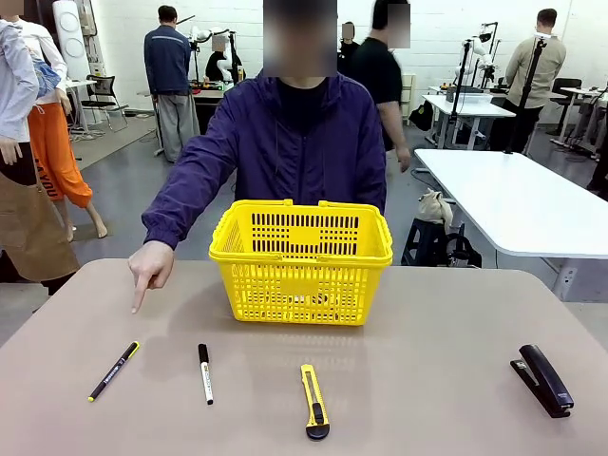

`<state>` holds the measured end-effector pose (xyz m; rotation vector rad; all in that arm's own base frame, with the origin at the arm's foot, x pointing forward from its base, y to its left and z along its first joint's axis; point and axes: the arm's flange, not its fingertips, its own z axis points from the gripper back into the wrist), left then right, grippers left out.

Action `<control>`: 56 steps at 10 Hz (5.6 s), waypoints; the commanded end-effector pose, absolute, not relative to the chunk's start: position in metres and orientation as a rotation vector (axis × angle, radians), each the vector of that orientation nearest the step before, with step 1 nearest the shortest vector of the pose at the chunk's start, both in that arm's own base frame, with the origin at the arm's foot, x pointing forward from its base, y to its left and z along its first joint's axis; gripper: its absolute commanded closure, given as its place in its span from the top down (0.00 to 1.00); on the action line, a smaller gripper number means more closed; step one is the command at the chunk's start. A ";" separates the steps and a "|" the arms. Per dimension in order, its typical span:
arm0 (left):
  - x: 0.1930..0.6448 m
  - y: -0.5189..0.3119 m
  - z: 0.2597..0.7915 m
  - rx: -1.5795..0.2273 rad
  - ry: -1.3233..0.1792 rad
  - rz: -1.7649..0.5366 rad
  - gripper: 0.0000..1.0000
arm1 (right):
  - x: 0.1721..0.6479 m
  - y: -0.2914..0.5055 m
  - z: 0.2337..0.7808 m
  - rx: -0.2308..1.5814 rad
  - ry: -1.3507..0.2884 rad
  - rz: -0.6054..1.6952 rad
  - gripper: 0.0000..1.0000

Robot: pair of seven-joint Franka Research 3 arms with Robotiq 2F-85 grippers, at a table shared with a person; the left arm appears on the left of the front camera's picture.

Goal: Place the items the person wants into the basket.
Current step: Pick up the item the person points to and place it in the Market Basket.

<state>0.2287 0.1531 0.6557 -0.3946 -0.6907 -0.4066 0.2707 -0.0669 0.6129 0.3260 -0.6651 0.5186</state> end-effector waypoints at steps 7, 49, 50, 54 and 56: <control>0.230 0.131 0.663 -0.294 -0.634 -0.484 1.00 | 0.271 -0.065 0.614 0.308 -0.660 0.498 1.00; 0.400 -0.071 0.347 0.051 -0.061 -0.389 1.00 | 0.271 -0.065 0.614 0.308 -0.660 0.498 1.00; 0.400 -0.071 0.347 0.051 -0.061 -0.389 1.00 | 0.271 -0.065 0.614 0.308 -0.660 0.498 1.00; 0.400 -0.071 0.347 0.051 -0.061 -0.389 1.00 | 0.271 -0.065 0.614 0.308 -0.660 0.498 1.00; 0.402 -0.073 0.344 0.048 -0.059 -0.393 1.00 | 0.271 -0.065 0.614 0.308 -0.660 0.498 1.00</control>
